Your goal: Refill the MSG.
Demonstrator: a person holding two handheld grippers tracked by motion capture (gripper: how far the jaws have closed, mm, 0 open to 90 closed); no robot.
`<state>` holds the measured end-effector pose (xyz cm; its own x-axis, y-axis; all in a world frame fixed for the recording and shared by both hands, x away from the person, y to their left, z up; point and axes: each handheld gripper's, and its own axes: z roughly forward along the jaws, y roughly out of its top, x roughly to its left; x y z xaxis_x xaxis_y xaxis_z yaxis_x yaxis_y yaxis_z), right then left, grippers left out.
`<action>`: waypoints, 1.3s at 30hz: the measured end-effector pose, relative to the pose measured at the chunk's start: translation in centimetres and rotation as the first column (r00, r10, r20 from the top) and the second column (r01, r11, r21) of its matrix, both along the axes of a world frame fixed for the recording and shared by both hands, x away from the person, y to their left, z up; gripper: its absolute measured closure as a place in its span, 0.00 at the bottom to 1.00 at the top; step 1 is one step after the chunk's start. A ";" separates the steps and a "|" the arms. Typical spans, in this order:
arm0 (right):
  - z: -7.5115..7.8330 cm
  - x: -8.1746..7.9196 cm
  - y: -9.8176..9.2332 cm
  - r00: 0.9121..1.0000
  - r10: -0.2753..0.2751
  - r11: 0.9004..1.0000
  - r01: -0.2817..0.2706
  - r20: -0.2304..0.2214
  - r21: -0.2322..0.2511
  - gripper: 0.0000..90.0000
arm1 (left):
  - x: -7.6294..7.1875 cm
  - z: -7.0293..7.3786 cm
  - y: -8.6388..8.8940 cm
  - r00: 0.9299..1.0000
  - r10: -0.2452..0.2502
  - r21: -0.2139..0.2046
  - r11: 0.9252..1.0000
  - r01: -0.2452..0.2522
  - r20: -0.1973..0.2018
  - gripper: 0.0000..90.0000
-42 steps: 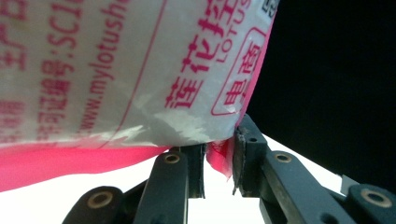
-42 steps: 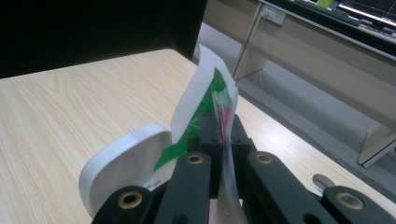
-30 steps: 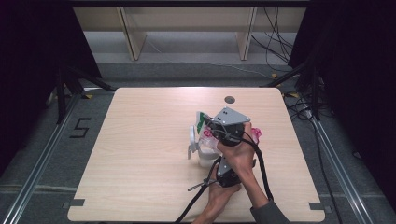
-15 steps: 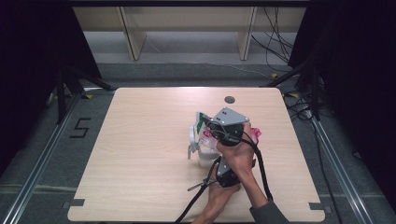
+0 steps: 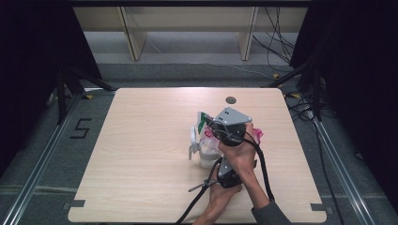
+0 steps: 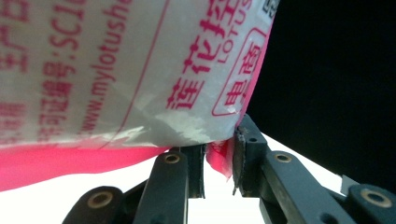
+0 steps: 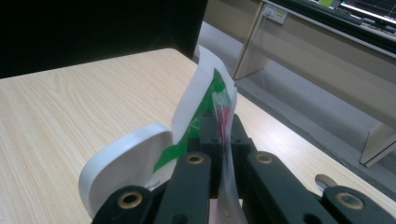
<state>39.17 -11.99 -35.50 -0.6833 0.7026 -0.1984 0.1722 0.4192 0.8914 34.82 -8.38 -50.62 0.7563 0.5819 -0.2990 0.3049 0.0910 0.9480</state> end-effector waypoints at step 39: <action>-0.1 -0.1 0.3 1.000 -0.010 1.000 0.010 0.004 -0.007 1.00 | 0.0 0.0 0.1 1.000 0.011 0.006 1.000 -0.011 -0.001 0.85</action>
